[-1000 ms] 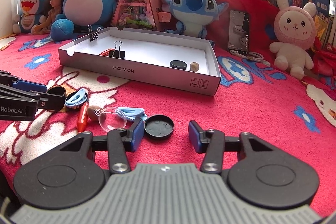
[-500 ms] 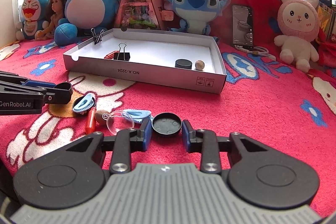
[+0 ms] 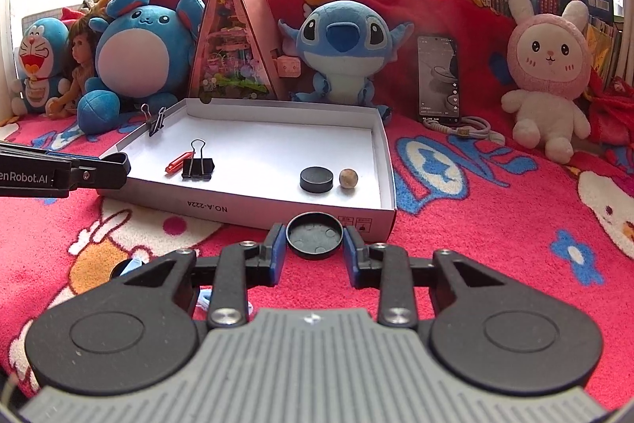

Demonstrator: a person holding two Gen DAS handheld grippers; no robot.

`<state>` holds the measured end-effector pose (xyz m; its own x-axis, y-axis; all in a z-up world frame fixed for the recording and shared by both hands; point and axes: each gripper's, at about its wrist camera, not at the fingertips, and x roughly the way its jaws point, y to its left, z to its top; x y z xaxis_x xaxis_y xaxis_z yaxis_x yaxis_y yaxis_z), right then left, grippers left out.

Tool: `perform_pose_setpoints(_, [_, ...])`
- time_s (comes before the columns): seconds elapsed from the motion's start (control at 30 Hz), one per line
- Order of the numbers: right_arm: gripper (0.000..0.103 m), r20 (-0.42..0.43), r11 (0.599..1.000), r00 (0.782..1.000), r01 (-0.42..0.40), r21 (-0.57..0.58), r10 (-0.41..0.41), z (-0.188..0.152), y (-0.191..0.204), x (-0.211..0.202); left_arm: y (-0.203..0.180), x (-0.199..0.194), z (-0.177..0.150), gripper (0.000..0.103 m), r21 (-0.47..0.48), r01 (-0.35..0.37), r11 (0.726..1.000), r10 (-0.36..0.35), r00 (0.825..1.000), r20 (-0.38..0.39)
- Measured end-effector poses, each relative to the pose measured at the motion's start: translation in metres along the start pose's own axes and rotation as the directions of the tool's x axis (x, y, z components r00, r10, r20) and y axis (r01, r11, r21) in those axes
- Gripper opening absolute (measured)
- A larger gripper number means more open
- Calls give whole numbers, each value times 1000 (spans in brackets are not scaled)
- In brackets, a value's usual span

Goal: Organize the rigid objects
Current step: 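Carry both black lids over the white tray with both grippers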

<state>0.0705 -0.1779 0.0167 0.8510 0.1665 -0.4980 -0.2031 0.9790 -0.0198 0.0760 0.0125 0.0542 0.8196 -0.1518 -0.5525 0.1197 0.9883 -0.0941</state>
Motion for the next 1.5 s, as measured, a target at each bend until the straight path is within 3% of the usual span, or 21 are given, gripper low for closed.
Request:
perform_pose_setpoints(0.43, [36, -30, 997, 999, -8, 83, 10, 32, -19, 32, 15, 37, 29, 30, -35, 10, 999, -11, 999, -37])
perform_pose_setpoints(0.77, [36, -76, 995, 997, -14, 104, 22, 45, -23, 58, 36, 61, 43, 30, -53, -37, 998, 34, 997, -68])
perform_pose_setpoints(1.5, [36, -217, 985, 974, -29, 172, 67, 85, -29, 108, 52, 110, 66, 30, -95, -40, 995, 19, 978, -209])
